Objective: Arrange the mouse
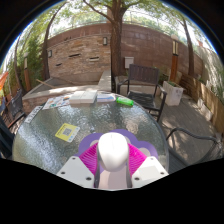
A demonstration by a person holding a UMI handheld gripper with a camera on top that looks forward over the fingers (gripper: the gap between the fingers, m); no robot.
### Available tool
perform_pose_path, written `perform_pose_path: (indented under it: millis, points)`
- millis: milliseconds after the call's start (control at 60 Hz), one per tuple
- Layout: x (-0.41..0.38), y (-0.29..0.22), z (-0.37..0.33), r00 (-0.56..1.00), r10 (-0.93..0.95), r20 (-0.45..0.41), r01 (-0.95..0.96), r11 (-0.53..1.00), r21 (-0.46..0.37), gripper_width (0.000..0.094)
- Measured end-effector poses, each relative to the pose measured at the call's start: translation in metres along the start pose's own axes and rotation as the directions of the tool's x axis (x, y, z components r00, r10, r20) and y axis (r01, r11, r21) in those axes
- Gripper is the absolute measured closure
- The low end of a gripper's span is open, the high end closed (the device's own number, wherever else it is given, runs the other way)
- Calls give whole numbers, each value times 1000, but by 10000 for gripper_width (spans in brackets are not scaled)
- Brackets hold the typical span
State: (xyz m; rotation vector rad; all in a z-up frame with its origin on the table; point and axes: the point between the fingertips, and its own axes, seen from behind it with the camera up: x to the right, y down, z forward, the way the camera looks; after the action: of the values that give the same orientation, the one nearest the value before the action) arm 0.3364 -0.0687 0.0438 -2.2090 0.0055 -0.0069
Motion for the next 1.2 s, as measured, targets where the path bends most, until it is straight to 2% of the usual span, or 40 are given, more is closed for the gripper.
perform_pose_path:
  millis: [167,217,250,317,367,583,917,1200]
  points:
    - [5,40,23,1000,7,16,-5,995,-102,430]
    - [10,47,19,1000,8,4,-7,994,-110,385]
    - [12,46,18,1000,2,-6,-2,994,-106,300]
    - [14,48,10,1000,-8,-11,7,994,-112,68]
    - [13,45,0,1000,-6,-13,4,996,-94,95]
    - [7,8,-92,996,-36,-76,36,999,-8,84]
    - [-22,12,-248,988,-59,-141,67,996,57,88]
    - [-35,25,-294,987,-48,-152,60,995,79,87]
